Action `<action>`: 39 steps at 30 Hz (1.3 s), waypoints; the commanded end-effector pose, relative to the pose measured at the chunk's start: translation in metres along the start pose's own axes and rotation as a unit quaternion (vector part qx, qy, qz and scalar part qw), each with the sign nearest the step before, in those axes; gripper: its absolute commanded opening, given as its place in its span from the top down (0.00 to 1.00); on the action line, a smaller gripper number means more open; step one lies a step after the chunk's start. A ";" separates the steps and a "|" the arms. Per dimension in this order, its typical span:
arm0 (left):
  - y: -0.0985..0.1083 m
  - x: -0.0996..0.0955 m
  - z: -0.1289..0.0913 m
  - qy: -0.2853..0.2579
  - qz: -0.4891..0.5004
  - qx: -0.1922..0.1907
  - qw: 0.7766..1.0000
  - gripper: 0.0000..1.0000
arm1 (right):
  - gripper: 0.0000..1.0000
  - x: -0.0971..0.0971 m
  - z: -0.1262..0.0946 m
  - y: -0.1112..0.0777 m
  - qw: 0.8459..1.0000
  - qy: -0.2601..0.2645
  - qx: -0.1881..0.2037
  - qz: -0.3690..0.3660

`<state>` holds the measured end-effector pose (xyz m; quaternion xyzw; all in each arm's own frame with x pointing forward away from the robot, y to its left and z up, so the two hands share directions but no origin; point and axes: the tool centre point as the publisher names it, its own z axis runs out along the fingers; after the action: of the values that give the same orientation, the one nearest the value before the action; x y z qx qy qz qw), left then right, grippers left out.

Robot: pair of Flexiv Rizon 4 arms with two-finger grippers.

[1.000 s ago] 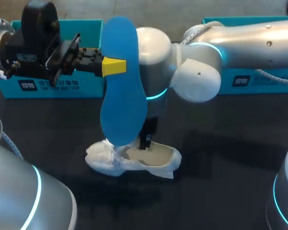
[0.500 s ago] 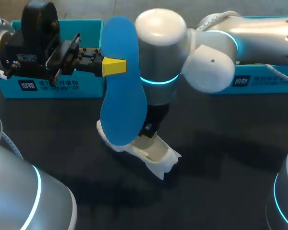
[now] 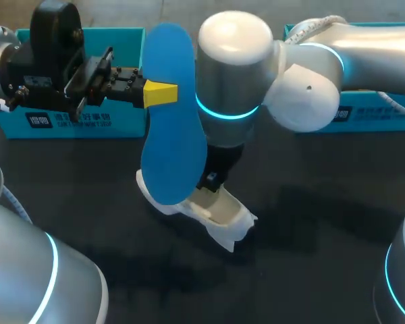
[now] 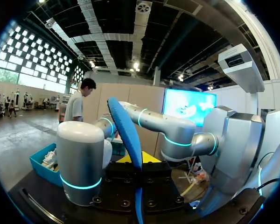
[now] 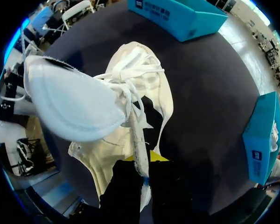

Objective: Take the shoe out of the shoebox, open the shoe tongue, remove and reinsert the insole, then place the shoe into the shoebox

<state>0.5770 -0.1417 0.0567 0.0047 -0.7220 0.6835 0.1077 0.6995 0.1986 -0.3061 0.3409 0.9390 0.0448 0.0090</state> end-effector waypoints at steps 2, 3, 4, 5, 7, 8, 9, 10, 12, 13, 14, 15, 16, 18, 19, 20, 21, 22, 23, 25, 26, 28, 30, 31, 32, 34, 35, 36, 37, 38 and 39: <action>0.000 -0.001 0.000 0.001 0.000 -0.002 1.000 1.00 | 1.00 -0.018 -0.006 -0.024 0.982 0.082 -0.089 0.147; 0.000 -0.001 0.000 0.001 0.000 -0.002 1.000 1.00 | 1.00 -0.017 -0.006 -0.026 0.980 0.079 -0.092 0.160; 0.000 -0.001 0.000 0.001 0.000 -0.002 1.000 1.00 | 1.00 -0.015 -0.006 -0.028 0.975 0.079 -0.095 0.184; 0.000 -0.001 0.000 0.001 0.000 -0.002 1.000 1.00 | 1.00 -0.015 -0.005 -0.030 0.973 0.069 -0.093 0.202; 0.000 -0.001 0.000 0.001 0.000 -0.002 1.000 1.00 | 1.00 -0.012 -0.004 -0.034 0.962 0.062 -0.102 0.245; 0.000 -0.001 0.000 0.001 0.000 -0.002 1.000 1.00 | 1.00 -0.011 -0.004 -0.036 0.962 0.055 -0.099 0.250; 0.000 -0.001 0.000 0.001 0.000 -0.002 1.000 1.00 | 1.00 -0.008 -0.002 -0.037 0.957 0.057 -0.111 0.261; 0.000 -0.001 0.000 0.001 0.000 -0.002 1.000 1.00 | 1.00 -0.007 -0.001 -0.039 0.954 0.057 -0.115 0.272; 0.000 -0.001 0.000 0.001 0.000 -0.002 1.000 1.00 | 1.00 -0.004 0.003 -0.040 0.945 0.049 -0.119 0.302; 0.000 -0.001 0.000 0.001 0.000 -0.002 1.000 1.00 | 1.00 -0.002 0.004 -0.041 0.943 0.056 -0.127 0.302; 0.000 -0.001 0.000 0.001 0.000 -0.002 1.000 1.00 | 1.00 -0.001 0.005 -0.040 0.940 0.053 -0.127 0.312; 0.000 -0.001 0.000 0.001 0.000 -0.002 1.000 1.00 | 1.00 0.000 0.006 -0.040 0.938 0.052 -0.127 0.317; 0.000 -0.001 0.000 0.001 0.000 -0.002 1.000 1.00 | 1.00 0.000 0.008 -0.038 0.937 0.059 -0.131 0.318; 0.000 -0.001 0.000 0.001 0.000 -0.002 1.000 1.00 | 1.00 0.002 0.010 -0.036 0.933 0.066 -0.135 0.327; 0.000 -0.001 0.000 0.001 0.000 -0.002 1.000 1.00 | 1.00 0.003 0.012 -0.035 0.930 0.076 -0.140 0.332; 0.000 -0.001 0.000 0.001 0.000 -0.002 1.000 1.00 | 1.00 0.004 0.014 -0.035 0.928 0.081 -0.143 0.335; 0.000 -0.001 0.000 0.001 0.000 -0.002 1.000 1.00 | 1.00 0.005 0.017 -0.033 0.926 0.082 -0.142 0.339; 0.000 -0.001 0.000 0.001 0.000 -0.002 1.000 1.00 | 1.00 0.007 0.019 -0.032 0.925 0.081 -0.139 0.343; 0.000 -0.001 0.000 0.001 0.000 -0.002 1.000 1.00 | 1.00 0.007 0.022 -0.031 0.925 0.083 -0.138 0.345; 0.000 -0.001 0.000 0.001 0.000 -0.002 1.000 1.00 | 1.00 0.008 0.027 -0.028 0.924 0.088 -0.129 0.348; 0.000 -0.001 0.000 0.001 0.000 -0.002 1.000 1.00 | 1.00 0.008 0.029 -0.027 0.925 0.087 -0.123 0.349; 0.000 -0.001 0.000 0.001 0.000 -0.002 1.000 1.00 | 1.00 0.008 0.032 -0.025 0.926 0.086 -0.108 0.351; 0.000 -0.001 0.000 0.001 0.000 -0.002 1.000 1.00 | 1.00 0.008 0.035 -0.025 0.928 0.086 -0.096 0.351; 0.000 -0.001 0.000 0.001 0.000 -0.002 1.000 1.00 | 1.00 0.009 0.037 -0.024 0.928 0.086 -0.092 0.350; 0.000 -0.001 0.000 0.001 0.000 -0.002 1.000 1.00 | 1.00 0.009 0.038 -0.024 0.929 0.086 -0.088 0.349; 0.000 -0.001 0.000 0.001 0.000 -0.002 1.000 1.00 | 1.00 0.009 0.041 -0.023 0.929 0.090 -0.083 0.348; 0.000 -0.001 0.000 0.001 0.000 -0.002 1.000 1.00 | 1.00 0.010 0.043 -0.023 0.930 0.091 -0.079 0.348; 0.000 -0.001 0.000 0.001 0.000 -0.002 1.000 1.00 | 1.00 0.010 0.045 -0.023 0.930 0.093 -0.077 0.348; 0.000 -0.001 0.000 0.001 0.000 -0.002 1.000 1.00 | 1.00 0.011 0.046 -0.023 0.930 0.095 -0.076 0.348; 0.000 -0.001 0.000 0.001 0.000 -0.002 1.000 1.00 | 1.00 0.011 0.048 -0.023 0.930 0.096 -0.074 0.347; 0.000 -0.001 0.000 0.001 0.000 -0.002 1.000 1.00 | 1.00 0.012 0.049 -0.023 0.930 0.097 -0.073 0.347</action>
<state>0.5770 -0.1417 0.0567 0.0046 -0.7220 0.6834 0.1078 0.6746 0.1854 -0.3500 0.6392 0.7512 0.1496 -0.0693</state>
